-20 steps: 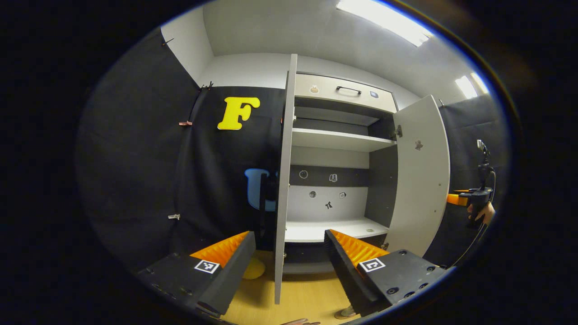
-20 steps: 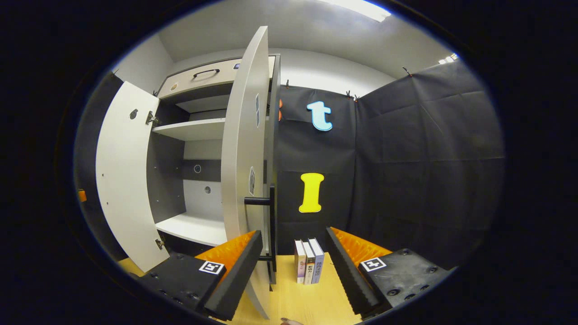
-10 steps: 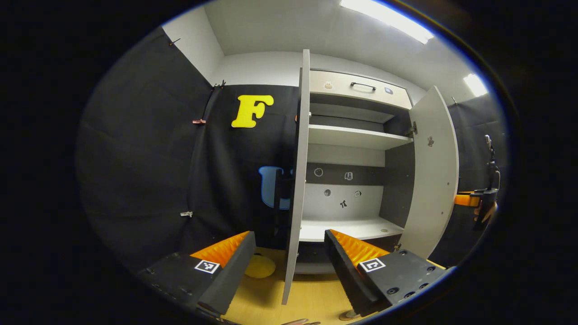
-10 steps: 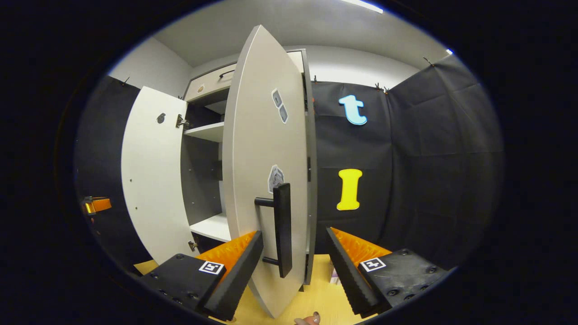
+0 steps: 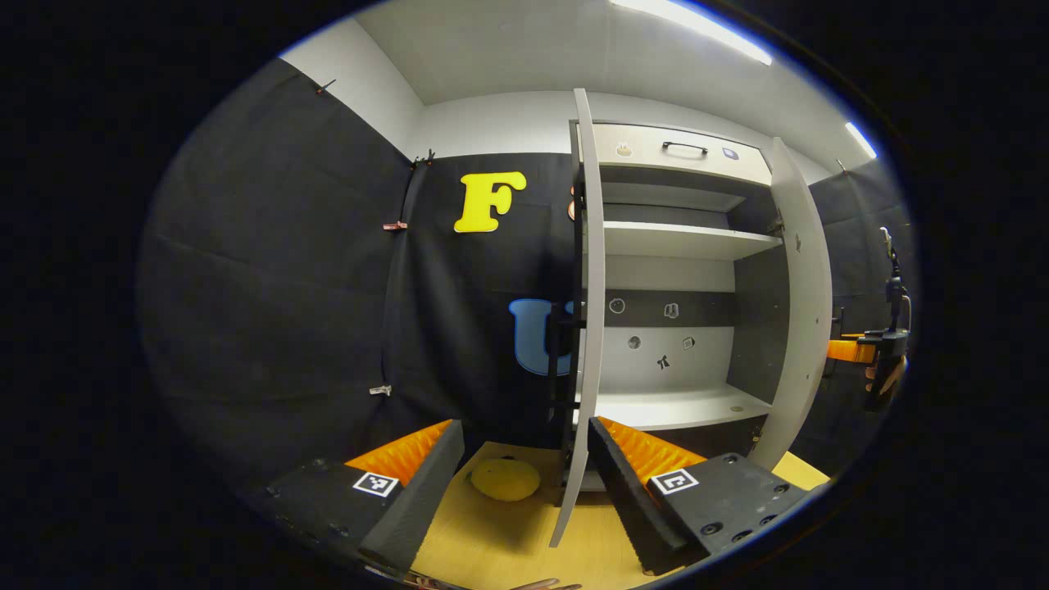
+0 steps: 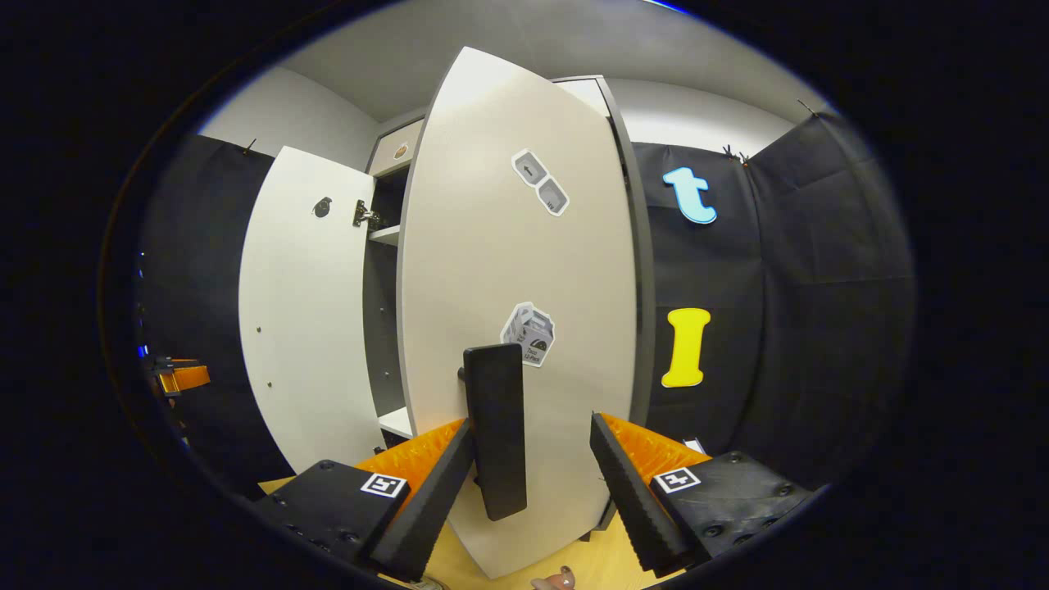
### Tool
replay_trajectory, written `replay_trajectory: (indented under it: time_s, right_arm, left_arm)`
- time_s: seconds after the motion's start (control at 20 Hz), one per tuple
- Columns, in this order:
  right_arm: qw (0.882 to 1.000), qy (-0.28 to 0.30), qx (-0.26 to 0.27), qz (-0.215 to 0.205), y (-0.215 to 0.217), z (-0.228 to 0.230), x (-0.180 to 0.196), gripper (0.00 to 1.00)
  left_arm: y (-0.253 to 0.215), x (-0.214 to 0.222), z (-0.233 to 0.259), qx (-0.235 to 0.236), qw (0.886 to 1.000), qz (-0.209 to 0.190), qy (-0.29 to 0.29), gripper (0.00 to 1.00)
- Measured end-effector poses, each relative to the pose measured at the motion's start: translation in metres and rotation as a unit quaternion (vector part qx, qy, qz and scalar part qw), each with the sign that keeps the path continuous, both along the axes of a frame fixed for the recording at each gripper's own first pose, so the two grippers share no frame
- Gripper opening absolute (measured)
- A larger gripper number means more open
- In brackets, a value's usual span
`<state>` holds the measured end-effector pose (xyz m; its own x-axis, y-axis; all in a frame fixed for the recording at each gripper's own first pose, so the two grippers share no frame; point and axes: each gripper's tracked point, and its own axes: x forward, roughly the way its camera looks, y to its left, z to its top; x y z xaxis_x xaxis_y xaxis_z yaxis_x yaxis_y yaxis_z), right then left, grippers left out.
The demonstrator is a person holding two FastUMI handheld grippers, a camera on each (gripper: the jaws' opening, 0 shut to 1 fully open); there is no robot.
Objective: Grasp the bottle in the cabinet with the left hand and place it on the coaster, then close the right door with the right hand and the left door with the left hand.
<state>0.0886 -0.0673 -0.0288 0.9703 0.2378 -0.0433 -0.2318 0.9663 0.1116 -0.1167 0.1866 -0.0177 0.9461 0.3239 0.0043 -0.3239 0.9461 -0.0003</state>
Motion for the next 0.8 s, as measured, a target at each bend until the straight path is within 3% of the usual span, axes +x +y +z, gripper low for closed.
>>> replay_trajectory:
  time_s: [0.1,0.3,0.8]
  right_arm:
    - [1.000,0.004,0.018,0.019,0.013,0.002,0.002,0.95]
    - [1.000,0.005,0.021,0.013,0.012,0.001,-0.009,0.97]
    - [0.999,0.018,-0.002,-0.050,0.001,-0.001,-0.063,0.96]
  left_arm:
    - [0.006,0.000,0.002,0.005,1.000,0.008,-0.002,0.96]
    - [0.016,0.012,0.009,0.002,1.000,-0.004,-0.016,0.96]
    - [0.021,0.082,0.020,0.012,0.996,-0.084,-0.035,0.95]
